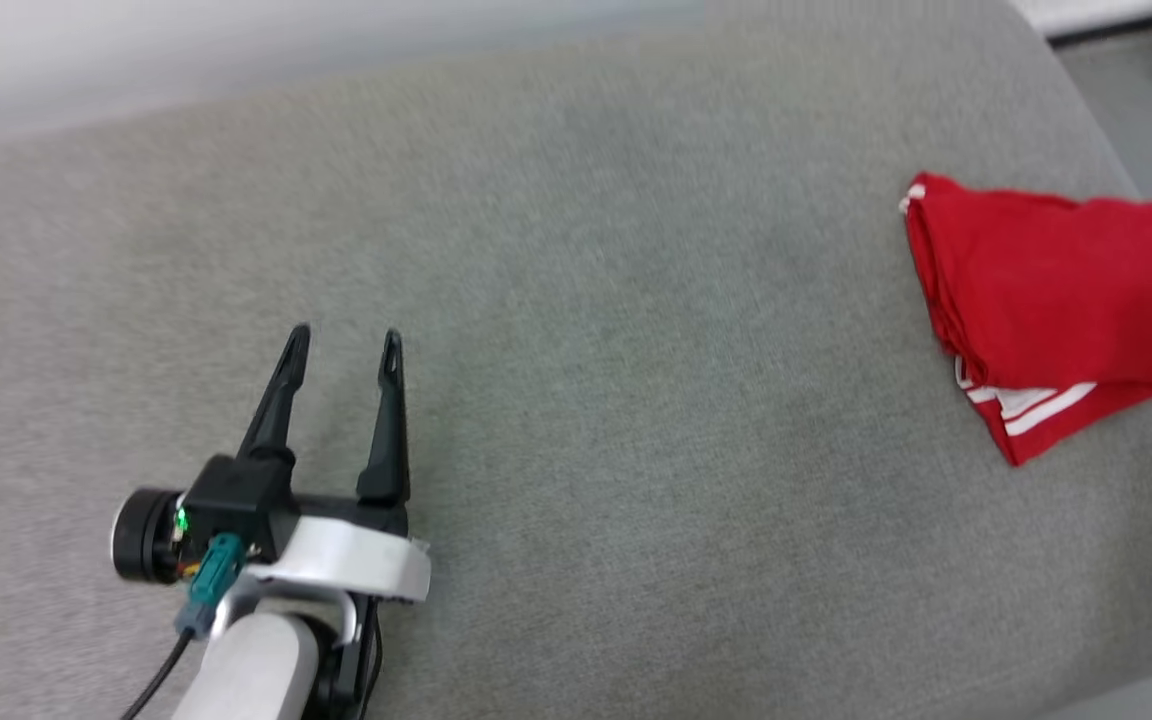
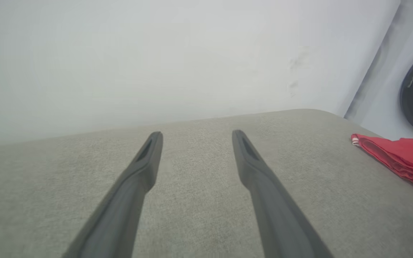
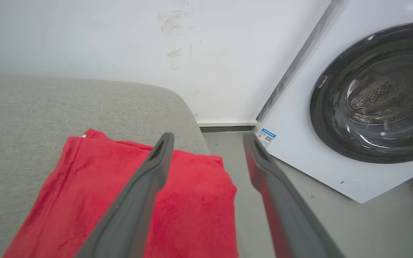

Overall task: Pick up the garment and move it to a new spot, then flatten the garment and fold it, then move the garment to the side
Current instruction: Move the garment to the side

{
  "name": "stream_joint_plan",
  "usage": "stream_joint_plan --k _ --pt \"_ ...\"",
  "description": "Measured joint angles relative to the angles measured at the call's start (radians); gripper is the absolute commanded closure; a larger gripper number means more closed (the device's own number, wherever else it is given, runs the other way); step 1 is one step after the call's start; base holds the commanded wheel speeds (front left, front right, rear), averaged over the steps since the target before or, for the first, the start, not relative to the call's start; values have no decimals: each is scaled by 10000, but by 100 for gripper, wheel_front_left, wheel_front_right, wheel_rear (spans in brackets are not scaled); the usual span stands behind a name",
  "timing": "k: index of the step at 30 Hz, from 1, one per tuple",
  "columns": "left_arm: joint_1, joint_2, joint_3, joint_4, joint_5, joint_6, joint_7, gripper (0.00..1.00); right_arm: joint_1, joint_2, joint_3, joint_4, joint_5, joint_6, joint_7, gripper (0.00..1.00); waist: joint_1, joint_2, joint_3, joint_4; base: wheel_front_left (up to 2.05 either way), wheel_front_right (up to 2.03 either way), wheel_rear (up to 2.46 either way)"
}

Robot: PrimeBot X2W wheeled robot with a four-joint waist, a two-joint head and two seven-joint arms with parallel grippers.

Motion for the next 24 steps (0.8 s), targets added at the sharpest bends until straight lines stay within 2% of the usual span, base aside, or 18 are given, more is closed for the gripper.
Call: stream_joint_plan --k 10,15,24 --pt "892 -188 389 232 -268 199 -176 0 2934 1519 274 -3476 535 -2 1007 0 -1 0 -1109 1099 0 0 0" --pt "1171 -307 673 345 -384 180 -190 0 3835 2257 677 -4707 901 -2 1333 0 0 0 -1458 1769 0 0 0" --pt "1882 -199 1162 389 -332 -31 -207 0 5154 2878 1072 -6452 1172 -2 1678 0 -1 0 -2245 2563 0 0 0"
